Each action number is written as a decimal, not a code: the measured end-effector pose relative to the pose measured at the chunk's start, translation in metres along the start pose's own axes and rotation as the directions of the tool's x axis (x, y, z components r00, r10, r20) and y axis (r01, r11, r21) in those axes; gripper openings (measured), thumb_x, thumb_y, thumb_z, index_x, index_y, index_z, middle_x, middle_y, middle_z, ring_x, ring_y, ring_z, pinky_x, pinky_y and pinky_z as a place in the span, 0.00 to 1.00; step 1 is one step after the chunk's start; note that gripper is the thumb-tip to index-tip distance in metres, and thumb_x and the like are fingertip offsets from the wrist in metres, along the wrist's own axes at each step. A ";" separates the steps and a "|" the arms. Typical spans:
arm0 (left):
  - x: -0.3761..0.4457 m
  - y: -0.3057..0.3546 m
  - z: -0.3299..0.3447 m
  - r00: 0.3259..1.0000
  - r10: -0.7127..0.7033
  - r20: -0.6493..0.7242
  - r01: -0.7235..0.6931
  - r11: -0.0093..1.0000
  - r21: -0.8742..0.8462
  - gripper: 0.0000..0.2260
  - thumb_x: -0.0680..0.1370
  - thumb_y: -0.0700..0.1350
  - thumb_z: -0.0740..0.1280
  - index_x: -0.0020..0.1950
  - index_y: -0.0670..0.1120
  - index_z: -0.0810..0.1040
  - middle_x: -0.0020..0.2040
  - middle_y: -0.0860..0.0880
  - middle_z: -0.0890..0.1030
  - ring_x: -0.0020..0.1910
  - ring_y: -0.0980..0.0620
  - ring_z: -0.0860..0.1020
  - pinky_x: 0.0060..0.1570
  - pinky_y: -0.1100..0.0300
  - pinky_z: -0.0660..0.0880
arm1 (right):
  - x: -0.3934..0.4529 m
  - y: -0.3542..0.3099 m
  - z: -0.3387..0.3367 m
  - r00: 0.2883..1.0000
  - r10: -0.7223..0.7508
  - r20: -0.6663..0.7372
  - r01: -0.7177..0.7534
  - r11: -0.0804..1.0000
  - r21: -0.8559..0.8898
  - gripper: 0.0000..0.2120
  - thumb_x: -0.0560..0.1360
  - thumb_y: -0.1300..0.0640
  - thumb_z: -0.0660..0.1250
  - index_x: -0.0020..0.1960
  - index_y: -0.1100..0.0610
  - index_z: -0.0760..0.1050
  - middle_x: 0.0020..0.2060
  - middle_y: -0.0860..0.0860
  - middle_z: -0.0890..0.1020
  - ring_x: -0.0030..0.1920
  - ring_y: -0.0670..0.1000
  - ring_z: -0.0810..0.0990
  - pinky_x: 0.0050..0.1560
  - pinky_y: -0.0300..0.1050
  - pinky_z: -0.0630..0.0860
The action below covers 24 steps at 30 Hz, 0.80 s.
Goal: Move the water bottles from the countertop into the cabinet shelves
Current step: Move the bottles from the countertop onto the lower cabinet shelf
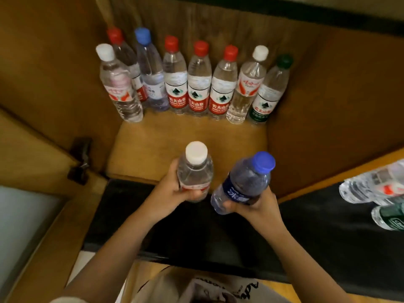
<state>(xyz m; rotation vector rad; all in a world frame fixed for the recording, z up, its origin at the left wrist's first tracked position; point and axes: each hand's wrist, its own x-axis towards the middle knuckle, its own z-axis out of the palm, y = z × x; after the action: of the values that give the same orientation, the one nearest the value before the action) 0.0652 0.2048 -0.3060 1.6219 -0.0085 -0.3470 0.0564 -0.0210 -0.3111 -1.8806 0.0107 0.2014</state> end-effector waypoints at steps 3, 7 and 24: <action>0.017 0.008 -0.035 0.995 0.072 -0.069 -0.071 0.997 0.014 0.38 0.65 0.43 0.75 0.69 0.39 0.58 0.63 0.46 0.72 0.62 0.60 0.73 0.61 0.65 0.70 | 0.037 -0.014 0.025 1.000 -0.027 0.013 0.027 0.999 0.021 0.38 0.58 0.51 0.79 0.64 0.58 0.68 0.55 0.50 0.80 0.56 0.48 0.79 0.54 0.43 0.76; 0.040 0.015 -0.066 0.991 0.083 -0.102 -0.083 0.997 0.006 0.43 0.62 0.44 0.76 0.70 0.34 0.58 0.66 0.38 0.71 0.66 0.46 0.71 0.67 0.48 0.67 | 0.076 -0.029 0.051 0.997 -0.074 0.030 0.072 0.995 0.070 0.35 0.61 0.69 0.76 0.65 0.60 0.65 0.53 0.48 0.79 0.52 0.41 0.79 0.49 0.33 0.75; 0.067 0.008 -0.101 0.984 0.095 -0.149 -0.105 0.993 -0.061 0.52 0.54 0.57 0.78 0.69 0.40 0.58 0.63 0.45 0.73 0.63 0.52 0.74 0.60 0.64 0.73 | 0.131 -0.034 0.088 0.991 -0.106 0.080 0.102 0.993 0.056 0.39 0.61 0.69 0.75 0.67 0.58 0.62 0.56 0.42 0.74 0.53 0.30 0.75 0.49 0.26 0.72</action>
<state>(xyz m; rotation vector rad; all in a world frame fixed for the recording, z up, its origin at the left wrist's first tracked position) 0.1533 0.2876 -0.3087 1.5693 0.0324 -0.1490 0.1773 0.0852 -0.3246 -1.8142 -0.1371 0.2057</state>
